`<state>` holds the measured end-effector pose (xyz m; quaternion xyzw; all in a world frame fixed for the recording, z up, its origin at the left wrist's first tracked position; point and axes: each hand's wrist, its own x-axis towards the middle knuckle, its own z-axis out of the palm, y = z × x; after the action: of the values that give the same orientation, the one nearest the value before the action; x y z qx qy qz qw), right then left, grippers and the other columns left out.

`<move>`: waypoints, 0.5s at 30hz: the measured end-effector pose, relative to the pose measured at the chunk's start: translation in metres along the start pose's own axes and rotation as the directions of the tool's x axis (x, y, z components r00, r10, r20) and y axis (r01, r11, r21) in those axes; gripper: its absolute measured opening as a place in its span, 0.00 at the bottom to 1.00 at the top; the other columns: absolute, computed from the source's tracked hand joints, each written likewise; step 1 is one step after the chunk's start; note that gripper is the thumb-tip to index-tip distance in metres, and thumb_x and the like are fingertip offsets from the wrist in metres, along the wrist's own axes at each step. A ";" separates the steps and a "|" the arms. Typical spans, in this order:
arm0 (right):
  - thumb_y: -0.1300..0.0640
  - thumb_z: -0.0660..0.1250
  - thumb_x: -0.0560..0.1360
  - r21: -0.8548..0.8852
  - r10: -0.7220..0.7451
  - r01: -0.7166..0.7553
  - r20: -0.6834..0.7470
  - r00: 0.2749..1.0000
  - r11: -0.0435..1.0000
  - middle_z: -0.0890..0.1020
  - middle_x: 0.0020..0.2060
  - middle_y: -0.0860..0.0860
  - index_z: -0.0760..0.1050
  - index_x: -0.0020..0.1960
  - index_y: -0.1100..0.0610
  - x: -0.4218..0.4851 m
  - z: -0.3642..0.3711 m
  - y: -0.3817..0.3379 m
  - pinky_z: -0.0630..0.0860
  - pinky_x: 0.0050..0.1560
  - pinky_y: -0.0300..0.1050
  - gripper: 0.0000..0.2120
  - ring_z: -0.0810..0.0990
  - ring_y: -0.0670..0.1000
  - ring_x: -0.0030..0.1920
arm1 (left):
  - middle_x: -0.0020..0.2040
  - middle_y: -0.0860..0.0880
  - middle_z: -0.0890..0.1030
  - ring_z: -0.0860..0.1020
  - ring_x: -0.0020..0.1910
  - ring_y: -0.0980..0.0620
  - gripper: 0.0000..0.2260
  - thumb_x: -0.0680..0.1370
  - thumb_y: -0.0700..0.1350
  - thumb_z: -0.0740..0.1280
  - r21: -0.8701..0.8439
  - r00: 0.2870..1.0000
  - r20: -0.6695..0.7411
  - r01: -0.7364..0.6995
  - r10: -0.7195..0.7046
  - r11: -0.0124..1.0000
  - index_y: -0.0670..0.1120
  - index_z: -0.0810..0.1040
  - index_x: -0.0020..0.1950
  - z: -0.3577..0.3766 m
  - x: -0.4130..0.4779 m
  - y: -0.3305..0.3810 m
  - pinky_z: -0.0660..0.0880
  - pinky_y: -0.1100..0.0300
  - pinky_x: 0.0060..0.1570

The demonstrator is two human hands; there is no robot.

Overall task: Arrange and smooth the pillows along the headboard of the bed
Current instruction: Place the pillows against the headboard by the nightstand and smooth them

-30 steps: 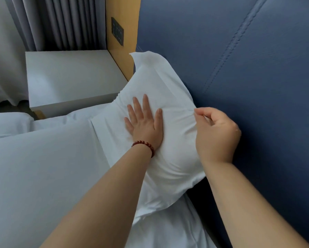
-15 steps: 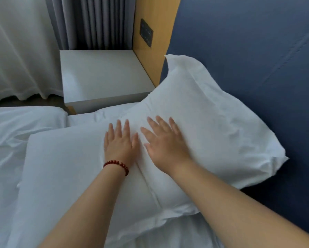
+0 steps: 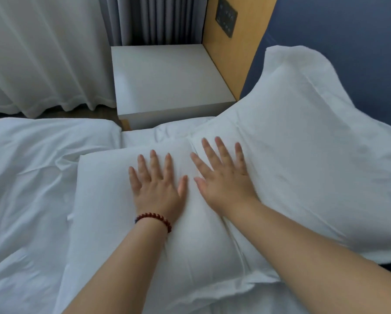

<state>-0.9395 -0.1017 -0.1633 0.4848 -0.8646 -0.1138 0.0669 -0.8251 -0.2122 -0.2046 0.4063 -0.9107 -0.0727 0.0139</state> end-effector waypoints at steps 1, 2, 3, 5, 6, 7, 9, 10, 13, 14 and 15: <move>0.42 0.44 0.82 -0.025 -0.002 0.003 0.030 1.000 1.000 0.47 0.80 0.52 0.48 0.80 0.45 0.005 0.012 0.000 0.31 0.73 0.62 0.27 0.41 0.57 0.79 | 0.81 0.45 0.39 0.34 0.78 0.40 0.33 0.79 0.65 0.39 0.000 1.000 -0.007 -0.004 0.004 1.000 0.52 0.40 0.81 0.009 0.002 0.003 0.32 0.40 0.73; 0.43 0.43 0.82 -0.031 0.031 -0.029 0.055 0.998 0.999 0.51 0.80 0.52 0.52 0.80 0.46 0.010 0.024 0.001 0.33 0.74 0.61 0.27 0.44 0.56 0.79 | 0.81 0.44 0.41 0.36 0.78 0.39 0.32 0.80 0.64 0.41 0.001 1.000 -0.024 -0.011 0.011 1.000 0.51 0.42 0.81 0.018 0.004 0.006 0.32 0.40 0.73; 0.45 0.44 0.81 -0.014 0.078 -0.077 0.087 0.993 0.997 0.57 0.79 0.52 0.58 0.79 0.47 0.014 0.035 0.004 0.36 0.75 0.60 0.27 0.50 0.56 0.79 | 0.81 0.42 0.46 0.39 0.79 0.37 0.32 0.80 0.63 0.44 0.002 0.999 -0.036 -0.017 0.017 1.000 0.50 0.48 0.81 0.026 0.006 0.010 0.34 0.39 0.74; 0.46 0.42 0.79 -0.029 0.118 -0.115 0.151 0.981 0.993 0.63 0.77 0.52 0.64 0.77 0.48 0.016 0.054 0.010 0.37 0.76 0.56 0.29 0.55 0.55 0.78 | 0.80 0.40 0.57 0.48 0.78 0.35 0.32 0.78 0.61 0.50 -0.027 0.999 -0.034 -0.028 0.027 0.999 0.47 0.59 0.79 0.040 0.009 0.015 0.39 0.38 0.75; 0.45 0.39 0.78 -0.057 0.113 -0.104 0.188 0.976 0.993 0.60 0.78 0.51 0.60 0.78 0.48 0.017 0.055 0.012 0.33 0.75 0.55 0.31 0.52 0.54 0.79 | 0.79 0.40 0.60 0.50 0.78 0.35 0.32 0.78 0.60 0.51 -0.035 0.998 -0.042 -0.038 0.037 0.999 0.46 0.62 0.78 0.045 0.011 0.015 0.40 0.38 0.75; 0.45 0.34 0.77 -0.072 0.102 -0.091 0.168 0.980 0.993 0.56 0.79 0.50 0.55 0.80 0.46 0.018 0.055 0.012 0.28 0.72 0.55 0.33 0.47 0.53 0.79 | 0.78 0.40 0.61 0.51 0.78 0.35 0.32 0.78 0.60 0.52 -0.052 0.999 -0.034 -0.039 0.037 0.998 0.46 0.64 0.78 0.047 0.012 0.015 0.40 0.39 0.75; 0.43 0.28 0.74 -0.031 0.128 -0.126 0.103 0.986 0.992 0.52 0.80 0.49 0.51 0.80 0.45 0.022 0.045 0.003 0.25 0.70 0.55 0.36 0.44 0.54 0.79 | 0.78 0.42 0.62 0.51 0.78 0.38 0.31 0.78 0.60 0.51 -0.115 1.000 -0.005 -0.030 0.029 0.993 0.47 0.65 0.78 0.044 0.012 0.010 0.40 0.41 0.76; 0.42 0.30 0.74 0.002 0.143 -0.143 0.066 0.988 0.990 0.54 0.80 0.51 0.53 0.79 0.45 0.024 0.036 -0.006 0.29 0.72 0.56 0.36 0.47 0.55 0.79 | 0.79 0.43 0.59 0.48 0.79 0.40 0.31 0.78 0.60 0.49 -0.141 1.000 0.006 -0.028 0.029 0.990 0.48 0.62 0.79 0.043 0.011 0.005 0.37 0.43 0.75; 0.40 0.42 0.78 0.170 0.127 -0.129 0.018 0.992 0.977 0.62 0.77 0.53 0.61 0.77 0.49 0.020 0.031 -0.041 0.41 0.75 0.56 0.32 0.57 0.56 0.78 | 0.82 0.48 0.42 0.33 0.78 0.45 0.30 0.80 0.59 0.40 -0.174 0.998 0.016 -0.053 0.057 0.983 0.51 0.43 0.81 0.048 0.010 -0.005 0.26 0.47 0.71; 0.39 0.40 0.78 0.181 0.098 -0.104 0.046 0.994 0.978 0.60 0.78 0.52 0.57 0.79 0.48 0.017 0.038 -0.048 0.39 0.75 0.54 0.32 0.55 0.54 0.79 | 0.81 0.48 0.39 0.31 0.77 0.46 0.29 0.80 0.58 0.41 -0.188 0.997 0.030 -0.060 0.066 0.980 0.52 0.40 0.81 0.048 0.012 -0.006 0.26 0.48 0.71; 0.38 0.36 0.77 0.188 0.087 -0.098 0.065 0.994 0.977 0.56 0.79 0.50 0.51 0.80 0.46 0.013 0.048 -0.050 0.36 0.75 0.53 0.33 0.50 0.51 0.79 | 0.81 0.49 0.38 0.31 0.77 0.46 0.29 0.81 0.57 0.42 -0.185 0.996 0.051 -0.068 0.079 0.980 0.52 0.39 0.80 0.044 0.012 -0.007 0.27 0.48 0.72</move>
<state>-0.9155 -0.1320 -0.2225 0.4447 -0.8947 -0.0407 0.0009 -0.8316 -0.2208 -0.2491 0.3670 -0.9147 -0.1671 0.0274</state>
